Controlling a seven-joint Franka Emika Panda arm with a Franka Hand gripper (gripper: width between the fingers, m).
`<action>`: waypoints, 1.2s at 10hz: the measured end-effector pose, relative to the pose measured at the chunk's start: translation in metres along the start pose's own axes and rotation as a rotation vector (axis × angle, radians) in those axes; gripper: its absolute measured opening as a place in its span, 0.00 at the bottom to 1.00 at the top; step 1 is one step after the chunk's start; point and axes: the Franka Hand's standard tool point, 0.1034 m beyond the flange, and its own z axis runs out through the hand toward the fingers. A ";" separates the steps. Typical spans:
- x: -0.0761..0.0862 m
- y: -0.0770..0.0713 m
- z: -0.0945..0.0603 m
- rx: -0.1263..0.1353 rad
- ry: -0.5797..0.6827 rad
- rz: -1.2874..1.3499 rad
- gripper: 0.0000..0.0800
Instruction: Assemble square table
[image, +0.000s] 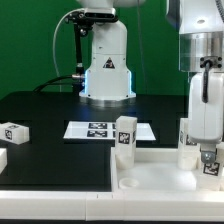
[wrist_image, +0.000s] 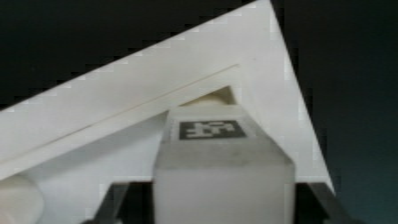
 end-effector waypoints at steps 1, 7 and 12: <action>0.000 0.000 0.000 0.000 0.000 -0.011 0.65; -0.008 0.008 -0.004 0.009 0.028 -0.624 0.81; -0.006 -0.002 -0.006 0.032 0.060 -1.309 0.81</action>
Offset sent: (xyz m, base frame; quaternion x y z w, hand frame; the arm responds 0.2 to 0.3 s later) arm -0.0043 0.0161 0.0068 0.0191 0.0328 -0.3309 0.9429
